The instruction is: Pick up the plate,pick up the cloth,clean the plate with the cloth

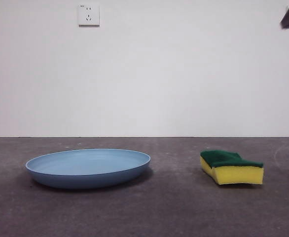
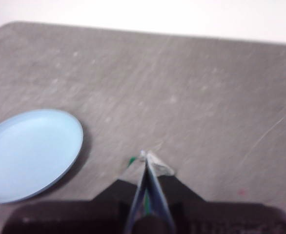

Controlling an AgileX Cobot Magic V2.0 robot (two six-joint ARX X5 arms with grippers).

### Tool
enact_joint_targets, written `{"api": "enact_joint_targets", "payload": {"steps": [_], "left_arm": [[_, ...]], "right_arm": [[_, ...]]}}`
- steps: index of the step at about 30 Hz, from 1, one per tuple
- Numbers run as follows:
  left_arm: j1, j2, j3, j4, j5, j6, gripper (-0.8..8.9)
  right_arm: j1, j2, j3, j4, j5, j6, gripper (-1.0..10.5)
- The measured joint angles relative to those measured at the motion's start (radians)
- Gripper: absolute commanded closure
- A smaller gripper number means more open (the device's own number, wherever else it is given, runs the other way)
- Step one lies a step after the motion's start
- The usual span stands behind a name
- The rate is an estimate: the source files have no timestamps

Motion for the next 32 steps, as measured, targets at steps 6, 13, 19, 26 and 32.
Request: {"api": "enact_joint_targets", "payload": {"steps": [6, 13, 19, 26, 32], "left_arm": [[0.000, 0.000, 0.000, 0.000, 0.000, 0.000, 8.17], [0.000, 0.000, 0.000, 0.000, 0.000, 0.000, 8.17], [0.000, 0.000, 0.000, 0.000, 0.000, 0.000, 8.17], [0.000, 0.000, 0.000, 0.000, 0.000, 0.000, 8.17], [0.000, 0.000, 0.000, 0.000, 0.000, 0.000, 8.17]], "right_arm": [[-0.199, -0.124, -0.089, 0.047, -0.069, -0.024, 9.5], [-0.416, -0.348, -0.372, 0.208, -0.249, -0.027, 9.5], [-0.452, -0.507, -0.543, 0.220, -0.278, -0.003, 9.5], [-0.452, -0.542, -0.573, 0.190, -0.279, 0.009, 9.5], [-0.452, -0.541, -0.575, 0.178, -0.278, 0.023, 9.5]]}}
